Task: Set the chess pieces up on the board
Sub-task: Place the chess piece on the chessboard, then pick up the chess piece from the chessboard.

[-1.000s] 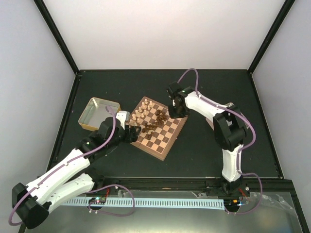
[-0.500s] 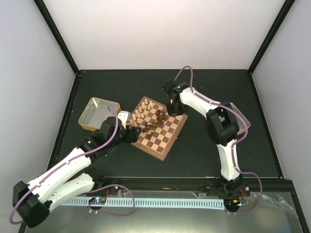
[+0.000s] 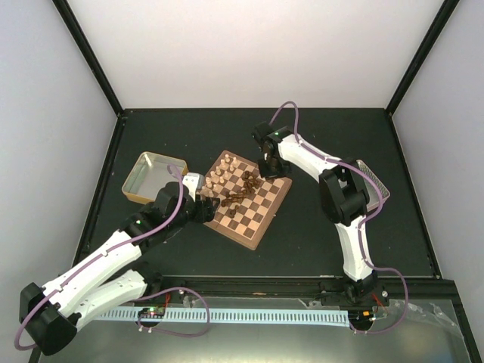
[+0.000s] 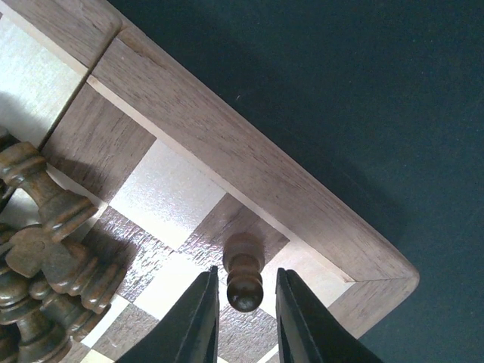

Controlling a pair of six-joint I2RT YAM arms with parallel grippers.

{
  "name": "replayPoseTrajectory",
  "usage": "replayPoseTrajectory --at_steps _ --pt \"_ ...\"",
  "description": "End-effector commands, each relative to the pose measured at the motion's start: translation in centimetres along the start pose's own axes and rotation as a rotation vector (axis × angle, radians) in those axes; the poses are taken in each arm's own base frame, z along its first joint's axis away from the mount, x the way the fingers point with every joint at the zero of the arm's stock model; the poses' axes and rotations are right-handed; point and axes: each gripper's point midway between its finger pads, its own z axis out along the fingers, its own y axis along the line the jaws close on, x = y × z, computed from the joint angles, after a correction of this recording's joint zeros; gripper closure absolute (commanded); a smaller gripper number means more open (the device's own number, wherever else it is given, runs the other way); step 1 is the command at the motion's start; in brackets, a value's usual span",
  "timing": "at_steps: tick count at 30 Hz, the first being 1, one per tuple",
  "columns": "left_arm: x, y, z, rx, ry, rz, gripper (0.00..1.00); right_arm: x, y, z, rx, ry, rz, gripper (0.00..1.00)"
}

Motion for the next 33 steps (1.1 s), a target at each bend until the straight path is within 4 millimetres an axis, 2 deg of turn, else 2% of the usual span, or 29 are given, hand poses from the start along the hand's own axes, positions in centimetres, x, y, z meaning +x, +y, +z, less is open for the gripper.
replayPoseTrajectory --at_steps 1,10,14,20,23,27,33 --pt "-1.1 0.1 -0.4 -0.008 -0.038 0.007 0.26 -0.7 -0.1 0.1 0.012 -0.010 -0.007 0.72" --pt "-1.0 0.1 -0.3 -0.010 -0.035 0.006 0.26 -0.8 0.5 0.8 -0.013 -0.009 -0.010 0.74" --pt "-1.0 0.2 -0.3 -0.012 -0.031 0.005 0.26 -1.3 0.4 0.5 0.002 -0.031 -0.003 0.74" --pt "-0.9 0.3 -0.2 -0.017 -0.027 0.000 0.26 -2.6 0.4 -3.2 0.025 -0.155 0.027 0.66" --pt "-1.0 0.8 -0.2 -0.036 -0.025 -0.014 0.26 -2.5 1.0 -5.0 0.024 -0.205 0.030 0.60" --pt "-1.0 2.2 -0.5 -0.102 -0.038 -0.062 0.27 -1.2 3.9 -6.7 -0.015 -0.240 -0.012 0.56" --pt "-1.7 4.8 -2.4 -0.188 -0.111 -0.190 0.30 3.1 11.0 -7.6 -0.143 -0.216 -0.134 0.56"
